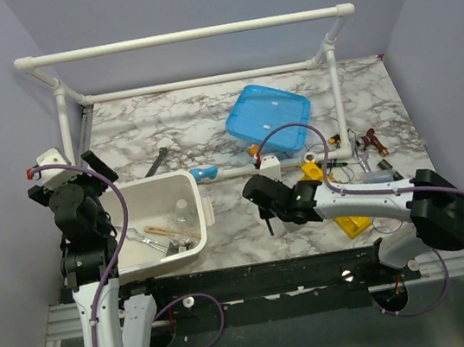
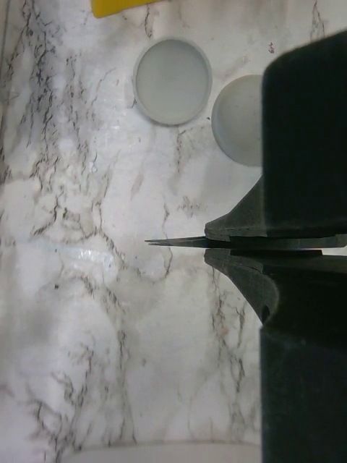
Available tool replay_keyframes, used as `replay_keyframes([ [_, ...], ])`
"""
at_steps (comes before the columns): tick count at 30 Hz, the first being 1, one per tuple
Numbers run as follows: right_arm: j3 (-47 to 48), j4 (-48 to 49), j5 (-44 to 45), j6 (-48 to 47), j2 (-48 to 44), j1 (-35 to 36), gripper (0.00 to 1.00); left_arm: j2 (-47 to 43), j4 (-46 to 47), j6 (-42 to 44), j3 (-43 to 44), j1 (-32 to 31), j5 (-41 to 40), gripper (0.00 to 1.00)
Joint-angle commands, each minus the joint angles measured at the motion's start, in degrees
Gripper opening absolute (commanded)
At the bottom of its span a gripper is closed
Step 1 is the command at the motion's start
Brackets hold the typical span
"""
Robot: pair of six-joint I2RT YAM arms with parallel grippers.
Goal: Organize the chemistry lab equipment
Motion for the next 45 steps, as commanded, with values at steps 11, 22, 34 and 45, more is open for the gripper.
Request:
replay_keyframes([
  [11,8.31,16.68,-5.36,-13.33,-17.47,3.7,0.01,-0.56,0.92,0.11,-0.64,-0.55,2.14,0.99],
  [22,18.54,32.51,-17.14,-19.95,-3.24,4.89,0.01,-0.36,1.34,0.29,-0.82,-0.6,2.54,0.99],
  [34,29.95,27.96,-17.54,-26.68,14.79,11.09,0.01,-0.19,1.33,0.25,-0.81,-0.65,2.99,0.99],
  [45,35.51,20.79,-16.23,-26.1,26.24,12.02,0.01,-0.2,1.43,0.25,-0.91,-0.64,2.99,0.99],
])
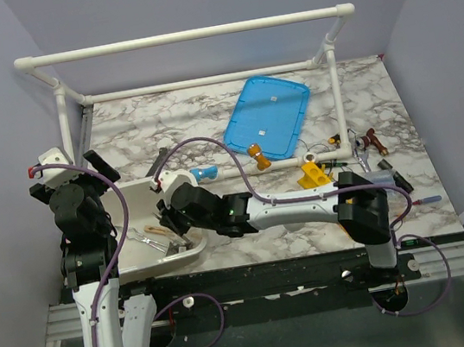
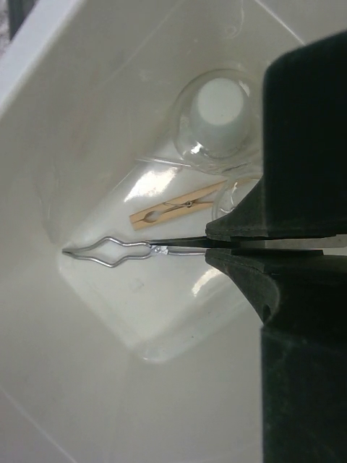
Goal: Organize the chemistry lab equipment
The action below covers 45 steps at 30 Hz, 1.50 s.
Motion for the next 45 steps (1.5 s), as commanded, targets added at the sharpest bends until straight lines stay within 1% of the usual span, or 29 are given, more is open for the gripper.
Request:
replay_keyframes([
  [1,3.78,-4.86,1.69,-0.16,3.17,0.01,0.01,-0.23,0.99,0.22,-0.8,-0.27,1.08,0.99],
  [4,5.9,-7.43,3.0,0.58,4.96,0.03,0.01,-0.21,1.01,0.23,-0.8,-0.26,0.98,0.99],
  [6,6.62,-8.23,3.11,0.63,5.47,0.04,0.05,-0.26,1.03,0.23,-0.8,-0.27,1.13,0.99],
  [8,6.37,-8.11,2.94,0.57,5.19,0.04,0.14,-0.2,1.04,0.22,-0.8,-0.27,1.06,0.99],
  [10,6.03,-7.61,2.71,0.57,4.66,-0.02,0.25,-0.25,1.0,0.23,-0.8,-0.29,1.03,0.99],
  [14,5.56,-7.1,1.88,0.07,3.6,0.04,0.38,-0.21,0.97,0.22,-0.8,-0.27,1.1,0.99],
  [16,5.55,-7.01,1.27,-0.14,3.03,0.05,0.42,-0.23,0.99,0.23,-0.8,-0.27,1.08,0.99],
  [20,5.62,-7.22,0.07,0.06,0.73,0.02,0.45,-0.2,0.94,0.18,-0.8,-0.27,1.08,0.99],
  [25,4.03,-7.49,0.42,1.24,-6.21,0.04,0.5,-0.21,0.86,0.23,-0.79,-0.27,0.97,0.99],
  [27,2.84,-8.32,3.11,1.3,-9.26,0.02,0.52,-0.2,0.93,0.22,-0.8,-0.32,1.02,0.99],
  [31,0.26,-13.62,11.24,1.72,-14.56,-0.87,0.54,-0.31,0.94,0.23,-0.8,-0.28,1.16,0.99],
  [34,-3.04,-18.5,15.15,3.71,-18.68,-3.96,0.54,-0.31,0.94,0.23,-0.8,-0.36,1.25,0.99],
  [38,-10.21,-23.13,16.31,6.86,-25.41,-11.85,0.55,-0.23,0.95,0.13,-0.8,-0.48,1.32,0.99],
  [40,-14.23,-25.25,17.85,8.06,-29.06,-16.87,0.59,-0.2,0.82,0.14,-0.81,-0.54,1.33,0.99],
  [45,-23.09,-31.39,24.76,11.27,-37.91,-25.86,0.72,-0.2,0.82,0.14,-0.81,-0.71,1.34,0.99],
])
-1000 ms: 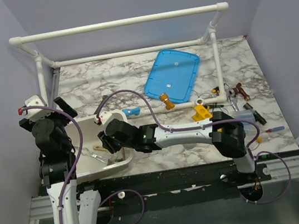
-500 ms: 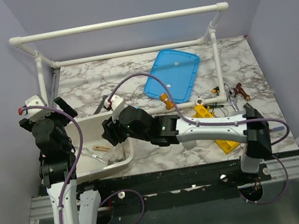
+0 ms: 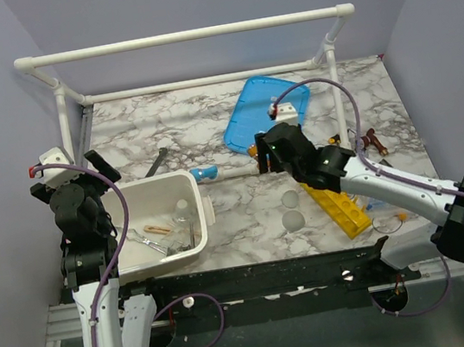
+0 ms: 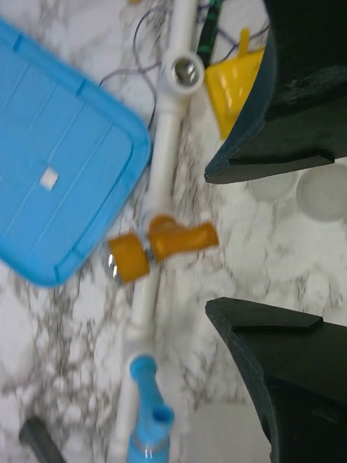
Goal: Organize the chemistry lab equipment
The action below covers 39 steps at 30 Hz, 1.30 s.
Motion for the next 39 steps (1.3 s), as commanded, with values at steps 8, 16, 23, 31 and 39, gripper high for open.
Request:
replay_keyframes([
  [8,-14.08,-11.34,-0.87,5.77,-14.39,-22.45,0.81,-0.03,0.82,-0.04,-0.8,-0.51,1.53,0.99],
  [16,-14.78,-11.99,-8.05,-0.57,-10.34,-25.37,0.83,0.02,0.86,-0.12,-0.8,-0.69,1.67,0.99],
  [23,-15.07,-11.32,-12.69,-5.7,-7.76,-25.38,0.83,0.39,0.86,-0.21,-0.78,-0.78,1.91,0.99],
  [31,-14.71,-10.61,-17.36,-8.2,-2.69,-25.36,0.77,0.62,0.84,-0.3,-0.71,-0.86,2.18,0.99],
  [39,-14.42,-10.06,-16.98,-7.31,-0.51,-25.27,0.57,0.57,0.79,-0.3,-0.71,-0.87,2.2,0.99],
])
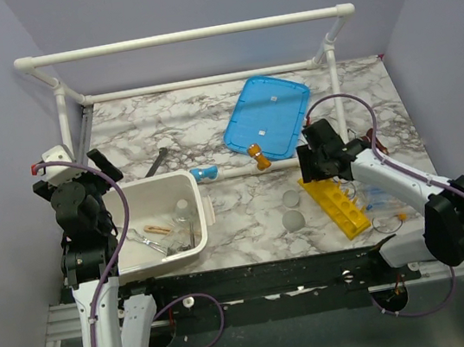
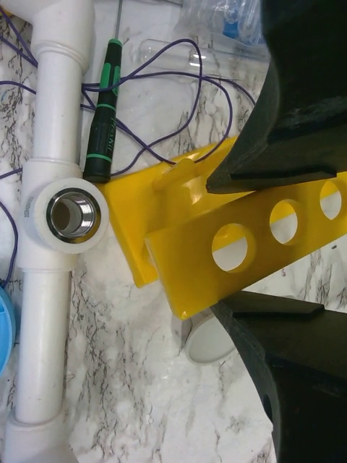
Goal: Organize the chemistry lab equipment
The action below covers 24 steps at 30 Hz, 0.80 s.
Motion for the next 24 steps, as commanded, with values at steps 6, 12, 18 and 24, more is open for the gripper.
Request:
replay_keyframes([
  [6,-0.24,2.84,-1.54,7.41,0.63,-0.05,0.35,-0.07,0.79,-0.28,-0.71,-0.36,1.2,0.99],
  [12,-1.1,6.26,-0.07,13.07,1.31,1.18,0.22,-0.35,0.85,-0.19,-0.71,-0.36,1.04,0.99],
  [18,0.52,5.66,4.46,16.93,2.1,2.54,0.23,-0.5,0.82,-0.19,-0.8,-0.3,0.81,0.99],
  [24,2.98,2.7,5.77,16.62,1.37,2.75,0.64,-0.58,0.79,-0.1,-0.8,-0.36,0.72,0.99],
])
